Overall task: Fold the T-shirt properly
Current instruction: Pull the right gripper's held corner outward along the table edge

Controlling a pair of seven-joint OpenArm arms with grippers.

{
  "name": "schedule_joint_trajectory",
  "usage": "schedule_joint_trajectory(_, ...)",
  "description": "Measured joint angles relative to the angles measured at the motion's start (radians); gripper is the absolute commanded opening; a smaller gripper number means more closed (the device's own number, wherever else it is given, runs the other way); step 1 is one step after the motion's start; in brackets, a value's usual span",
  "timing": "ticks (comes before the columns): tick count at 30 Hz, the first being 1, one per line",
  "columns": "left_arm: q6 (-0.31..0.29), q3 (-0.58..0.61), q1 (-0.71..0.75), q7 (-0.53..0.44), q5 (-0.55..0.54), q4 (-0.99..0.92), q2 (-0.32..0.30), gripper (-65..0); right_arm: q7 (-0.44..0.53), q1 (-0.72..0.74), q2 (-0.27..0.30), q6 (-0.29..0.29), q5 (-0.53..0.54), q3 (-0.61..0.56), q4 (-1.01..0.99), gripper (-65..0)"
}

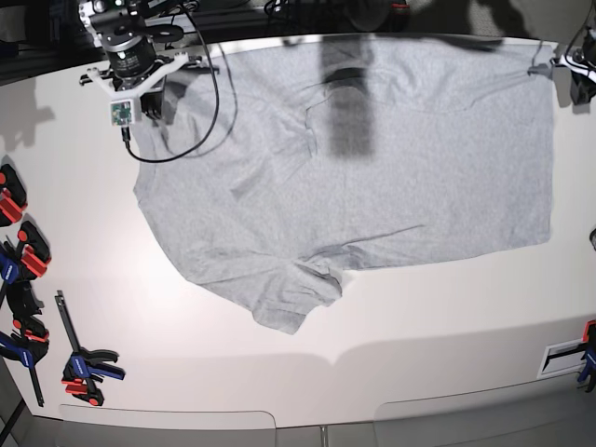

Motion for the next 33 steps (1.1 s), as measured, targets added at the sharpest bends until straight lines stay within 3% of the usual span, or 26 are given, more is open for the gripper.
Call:
schedule_joint_trajectory(5, 0.000, 0.000, 0.000, 0.001, 0.000, 0.001, 0.006, -65.0, 0.008, 0.049, 0.001, 0.000, -0.039, 0.000, 0.003, -65.0)
schedule_joint_trajectory(10, 0.000, 0.000, 0.000, -0.014, 0.001, 0.001, 0.030, -60.1, 0.023, 0.130, 0.002, 0.000, -0.053, 0.000, 0.003, -64.9)
schedule_joint_trajectory(14, 0.000, 0.000, 0.000, -0.022, 0.001, 0.001, 0.038, -60.1, 0.024, 0.204, 0.002, 0.000, -0.053, 0.000, 0.003, -54.6)
schedule_joint_trajectory(19, 0.000, 0.000, 0.000, -0.029, 0.000, 0.001, 0.038, -60.1, 0.026, 0.282, 0.002, 0.000, -0.064, 0.000, 0.003, -50.0)
schedule_joint_trajectory(23, 0.000, 0.000, 0.000, -0.030, 0.000, 0.001, 0.038, -59.7, 0.027, 0.333, 0.002, 0.005, -0.081, 0.000, -0.008, -37.3)
schedule_joint_trajectory(33, 0.000, 0.000, -0.001, -0.029, 0.001, 0.001, 0.037, -59.7, 0.031, 0.561, 0.002, 0.098, -0.072, 0.000, -0.347, -36.8)
